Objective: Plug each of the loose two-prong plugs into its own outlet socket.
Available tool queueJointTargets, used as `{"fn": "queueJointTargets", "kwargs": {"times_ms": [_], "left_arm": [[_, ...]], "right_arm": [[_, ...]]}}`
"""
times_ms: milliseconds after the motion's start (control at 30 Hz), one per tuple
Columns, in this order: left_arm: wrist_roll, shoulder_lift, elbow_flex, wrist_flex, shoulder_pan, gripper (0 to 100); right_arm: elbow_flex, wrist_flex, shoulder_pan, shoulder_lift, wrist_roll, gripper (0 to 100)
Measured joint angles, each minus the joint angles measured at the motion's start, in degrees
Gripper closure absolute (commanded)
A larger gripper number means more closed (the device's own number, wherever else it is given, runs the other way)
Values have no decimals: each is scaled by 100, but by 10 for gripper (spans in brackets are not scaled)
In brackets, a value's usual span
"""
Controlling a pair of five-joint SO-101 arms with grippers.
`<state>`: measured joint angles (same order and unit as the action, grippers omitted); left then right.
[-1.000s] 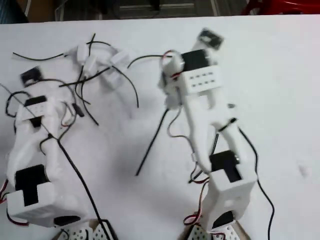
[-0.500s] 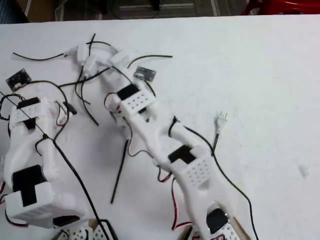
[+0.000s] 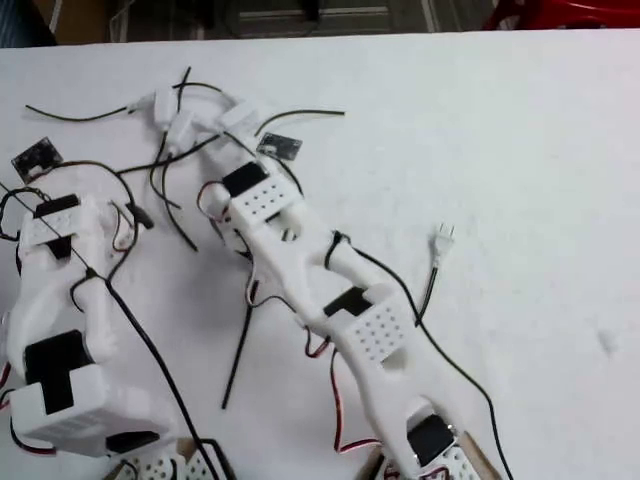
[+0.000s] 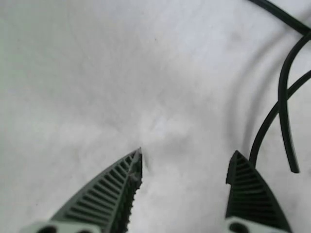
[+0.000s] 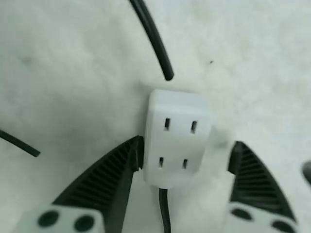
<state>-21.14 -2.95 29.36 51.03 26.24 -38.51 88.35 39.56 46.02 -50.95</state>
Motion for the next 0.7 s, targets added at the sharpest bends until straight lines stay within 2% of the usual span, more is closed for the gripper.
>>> {"fn": "queueJointTargets", "kwargs": {"times_ms": [167,267,367,500,700], "left_arm": [[0,0,0,0,0,722],[0,0,0,0,0,722],[0,0,0,0,0,722],[0,0,0,0,0,722],[0,0,0,0,-35,722]], "right_arm": [[-1319,870,-211,18,413,641],[-2013,958,-615,-88,985,641],[-2154,985,-1178,-492,1231,641],[-1829,1002,-2040,-1389,1600,641],[-132,1011,-3253,-2927,2277,641]]}}
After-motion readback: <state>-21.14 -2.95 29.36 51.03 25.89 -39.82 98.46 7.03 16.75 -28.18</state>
